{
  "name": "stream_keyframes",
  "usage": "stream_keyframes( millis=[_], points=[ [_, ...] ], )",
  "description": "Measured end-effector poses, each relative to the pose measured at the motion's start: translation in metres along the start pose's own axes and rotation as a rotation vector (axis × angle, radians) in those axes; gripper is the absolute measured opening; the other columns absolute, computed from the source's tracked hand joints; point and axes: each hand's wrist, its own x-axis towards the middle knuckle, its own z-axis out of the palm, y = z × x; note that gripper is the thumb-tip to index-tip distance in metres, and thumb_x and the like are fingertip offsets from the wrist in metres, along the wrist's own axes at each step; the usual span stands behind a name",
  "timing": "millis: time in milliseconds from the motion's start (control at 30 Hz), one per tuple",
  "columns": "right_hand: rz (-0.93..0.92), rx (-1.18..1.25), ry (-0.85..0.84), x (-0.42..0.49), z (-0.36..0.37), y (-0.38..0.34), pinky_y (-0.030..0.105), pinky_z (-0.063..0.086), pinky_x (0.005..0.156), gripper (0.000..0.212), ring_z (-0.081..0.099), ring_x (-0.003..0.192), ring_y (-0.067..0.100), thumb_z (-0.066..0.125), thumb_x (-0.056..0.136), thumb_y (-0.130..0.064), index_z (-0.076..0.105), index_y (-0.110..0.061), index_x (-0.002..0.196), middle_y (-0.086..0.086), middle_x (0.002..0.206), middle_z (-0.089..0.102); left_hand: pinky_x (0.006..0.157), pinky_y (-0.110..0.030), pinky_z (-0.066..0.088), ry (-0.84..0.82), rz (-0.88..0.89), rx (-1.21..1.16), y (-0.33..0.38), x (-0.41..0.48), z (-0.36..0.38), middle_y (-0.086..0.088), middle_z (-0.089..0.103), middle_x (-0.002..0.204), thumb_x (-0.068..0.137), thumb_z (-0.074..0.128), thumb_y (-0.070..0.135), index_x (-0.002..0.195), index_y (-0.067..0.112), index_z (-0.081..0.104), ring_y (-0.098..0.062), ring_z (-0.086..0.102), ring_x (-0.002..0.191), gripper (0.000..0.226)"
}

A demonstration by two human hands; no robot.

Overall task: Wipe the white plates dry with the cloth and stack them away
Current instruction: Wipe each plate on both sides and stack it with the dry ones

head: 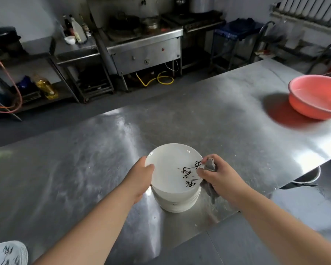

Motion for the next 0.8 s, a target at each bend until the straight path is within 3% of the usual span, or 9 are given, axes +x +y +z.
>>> stream_keyframes(
  millis=[100,267,367,500,600,800],
  points=[
    [-0.006,-0.202,0.009,0.018,0.007,0.016,0.021,0.043,0.043,0.038,0.061,0.045,0.012,0.069,0.093,-0.017,0.054,-0.033,0.124,0.004,0.073,0.073,0.071,-0.036,0.052,0.096,0.080,0.338,-0.010,0.007,0.006,0.002,0.067,0.104,0.098,0.043,0.018,0.110,0.027,0.059,-0.021,0.064,0.093,0.022],
    [0.033,-0.308,0.055,0.037,0.017,0.033,0.028,0.050,0.046,0.032,0.067,0.048,0.015,0.062,0.091,-0.021,0.058,-0.034,0.120,-0.004,0.078,0.074,0.072,-0.038,0.055,0.224,0.125,0.487,-0.029,0.021,0.016,0.002,0.066,0.101,0.094,0.047,0.024,0.100,0.026,0.061,-0.022,0.062,0.088,0.016],
    [0.038,-0.373,0.072,0.041,0.021,0.035,0.043,0.061,0.051,0.030,0.072,0.056,0.023,0.059,0.088,-0.026,0.057,-0.039,0.115,-0.006,0.084,0.074,0.076,-0.035,0.047,0.294,0.147,0.546,-0.035,0.024,0.022,0.002,0.061,0.114,0.096,0.049,0.023,0.115,0.025,0.062,-0.023,0.057,0.096,0.023],
    [0.007,-0.620,0.104,0.041,0.022,0.034,0.035,0.058,0.060,0.032,0.068,0.072,0.020,0.058,0.090,-0.030,0.056,-0.033,0.121,-0.007,0.090,0.069,0.081,-0.032,0.043,0.315,0.139,0.580,-0.038,0.023,0.024,0.001,0.055,0.124,0.099,0.052,0.024,0.125,0.025,0.063,-0.022,0.053,0.095,0.028],
    [-0.014,-0.722,0.128,0.041,0.024,0.037,0.037,0.057,0.070,0.034,0.065,0.083,0.023,0.058,0.091,-0.033,0.057,-0.030,0.125,-0.007,0.095,0.068,0.081,-0.032,0.043,0.315,0.136,0.622,-0.039,0.025,0.025,0.000,0.052,0.129,0.100,0.051,0.026,0.132,0.025,0.060,-0.022,0.051,0.095,0.033],
    [-0.107,-0.956,0.210,0.037,0.025,0.035,0.032,0.046,0.062,0.030,0.059,0.084,0.024,0.056,0.096,-0.042,0.056,-0.032,0.125,-0.007,0.102,0.066,0.091,-0.041,0.053,0.302,0.129,0.689,-0.039,0.027,0.018,-0.001,0.051,0.135,0.100,0.052,0.033,0.139,0.028,0.057,-0.028,0.059,0.104,0.039]
  ],
)
